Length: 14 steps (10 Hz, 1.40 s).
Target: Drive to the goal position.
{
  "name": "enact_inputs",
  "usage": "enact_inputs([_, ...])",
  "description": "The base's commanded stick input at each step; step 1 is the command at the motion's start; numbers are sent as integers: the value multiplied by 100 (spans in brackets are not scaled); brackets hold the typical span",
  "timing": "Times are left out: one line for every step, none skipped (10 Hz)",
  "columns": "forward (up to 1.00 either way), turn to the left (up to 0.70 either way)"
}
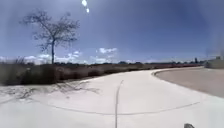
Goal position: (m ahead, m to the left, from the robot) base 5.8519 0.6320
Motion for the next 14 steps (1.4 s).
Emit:
enact_inputs([100,-40])
enact_inputs([100,-40])
enact_inputs([100,-40])
enact_inputs([100,-36])
enact_inputs([100,0])
enact_inputs([100,0])
enact_inputs([100,0])
enact_inputs([100,0])
enact_inputs([100,0])
enact_inputs([100,0])
enact_inputs([100,0])
enact_inputs([100,0])
enact_inputs([100,0])
enact_inputs([100,0])
